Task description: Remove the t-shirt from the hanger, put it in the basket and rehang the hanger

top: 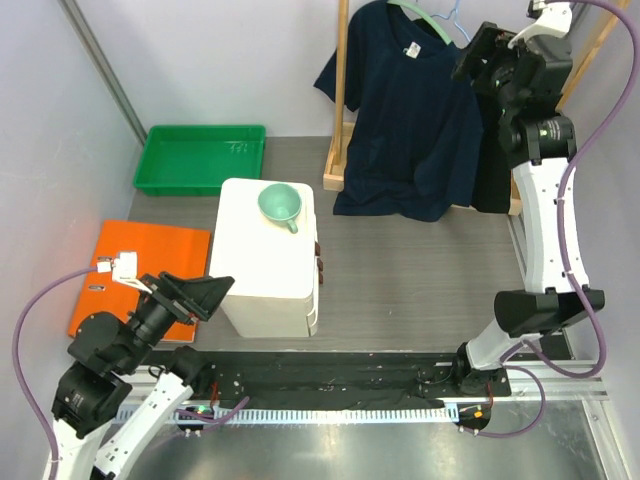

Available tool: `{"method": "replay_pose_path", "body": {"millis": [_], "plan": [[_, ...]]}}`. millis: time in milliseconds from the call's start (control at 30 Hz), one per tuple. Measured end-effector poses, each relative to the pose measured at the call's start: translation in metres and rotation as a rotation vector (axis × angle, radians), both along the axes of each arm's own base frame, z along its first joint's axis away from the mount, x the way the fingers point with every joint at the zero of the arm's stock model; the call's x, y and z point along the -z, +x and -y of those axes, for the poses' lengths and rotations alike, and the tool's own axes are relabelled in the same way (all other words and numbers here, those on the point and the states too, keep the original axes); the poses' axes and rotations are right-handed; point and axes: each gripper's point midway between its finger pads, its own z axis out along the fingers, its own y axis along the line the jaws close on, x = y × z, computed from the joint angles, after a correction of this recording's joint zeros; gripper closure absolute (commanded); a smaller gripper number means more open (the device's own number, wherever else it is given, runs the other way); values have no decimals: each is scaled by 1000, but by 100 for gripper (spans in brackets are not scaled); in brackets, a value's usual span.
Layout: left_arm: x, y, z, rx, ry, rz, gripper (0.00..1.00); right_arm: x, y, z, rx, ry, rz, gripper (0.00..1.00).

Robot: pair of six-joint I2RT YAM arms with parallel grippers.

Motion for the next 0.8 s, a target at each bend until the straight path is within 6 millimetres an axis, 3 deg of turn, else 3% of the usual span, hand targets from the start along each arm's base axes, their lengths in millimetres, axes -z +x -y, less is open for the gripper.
{"method": "replay_pose_path", "body": {"millis": [233, 433, 600, 633, 800], "plan": [[0, 3, 18, 71, -14, -52, 2, -18, 33, -16, -191, 34, 55, 10], [-5, 2, 21, 89, -25, -61, 2, 9, 62, -45, -355, 63, 4, 19], [-7, 1, 22, 91, -37, -59, 3, 31, 75, -59, -435, 76, -41, 38], [-7, 1, 22, 91, -41, -61, 3, 33, 75, -61, -452, 79, -46, 47], [-9, 0, 24, 105, -53, -65, 5, 32, 73, -69, -502, 67, -38, 58]]}}
